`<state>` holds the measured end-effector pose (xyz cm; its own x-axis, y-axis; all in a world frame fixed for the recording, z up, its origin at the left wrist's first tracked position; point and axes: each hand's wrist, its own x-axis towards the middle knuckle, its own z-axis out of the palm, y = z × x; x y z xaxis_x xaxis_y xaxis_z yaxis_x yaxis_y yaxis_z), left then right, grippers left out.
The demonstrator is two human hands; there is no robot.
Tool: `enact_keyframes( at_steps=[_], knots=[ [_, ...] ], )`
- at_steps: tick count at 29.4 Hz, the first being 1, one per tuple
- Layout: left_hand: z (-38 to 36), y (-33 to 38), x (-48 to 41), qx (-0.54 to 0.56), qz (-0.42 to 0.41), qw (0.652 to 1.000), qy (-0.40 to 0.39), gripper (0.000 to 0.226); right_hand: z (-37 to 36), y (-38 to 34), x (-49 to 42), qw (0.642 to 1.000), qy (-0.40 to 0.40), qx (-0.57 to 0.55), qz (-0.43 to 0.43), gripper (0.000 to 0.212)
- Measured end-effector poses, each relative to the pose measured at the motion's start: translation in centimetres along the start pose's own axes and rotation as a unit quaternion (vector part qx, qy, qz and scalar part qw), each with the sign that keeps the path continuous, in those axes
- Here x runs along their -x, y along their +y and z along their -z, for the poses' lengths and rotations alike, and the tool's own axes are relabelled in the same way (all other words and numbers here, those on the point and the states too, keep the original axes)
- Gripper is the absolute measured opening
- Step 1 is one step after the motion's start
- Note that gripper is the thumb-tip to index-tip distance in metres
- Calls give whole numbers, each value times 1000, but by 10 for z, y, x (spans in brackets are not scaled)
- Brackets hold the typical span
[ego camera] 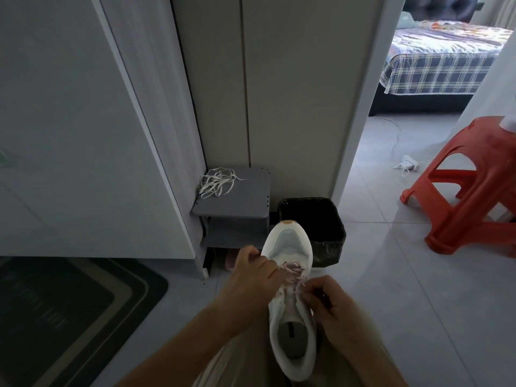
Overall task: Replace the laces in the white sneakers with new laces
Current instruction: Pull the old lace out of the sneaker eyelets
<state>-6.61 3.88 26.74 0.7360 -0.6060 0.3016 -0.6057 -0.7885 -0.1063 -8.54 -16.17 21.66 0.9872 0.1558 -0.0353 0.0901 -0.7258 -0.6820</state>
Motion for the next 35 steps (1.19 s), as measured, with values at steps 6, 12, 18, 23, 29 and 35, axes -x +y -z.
enact_keyframes(
  at_steps=[6,12,18,23,29,35],
  knots=[
    [-1,-13,14,21,49,998,-25,32,5,-13,5,996,-6,78,38,17],
    [-11,13,17,292,147,944,-44,19,1,-4,-1,993,24,-105,-44,53],
    [-25,22,22,430,250,867,40,15,5,-14,-1,989,-3,-115,-89,14],
    [-27,21,19,391,212,895,33,12,8,-23,-2,989,-25,-111,-97,9],
    [-25,25,10,435,254,863,31,12,3,-23,1,997,-21,-17,-73,7],
    [-29,31,12,478,300,825,39,23,18,-46,3,998,-39,13,-47,12]
  ],
)
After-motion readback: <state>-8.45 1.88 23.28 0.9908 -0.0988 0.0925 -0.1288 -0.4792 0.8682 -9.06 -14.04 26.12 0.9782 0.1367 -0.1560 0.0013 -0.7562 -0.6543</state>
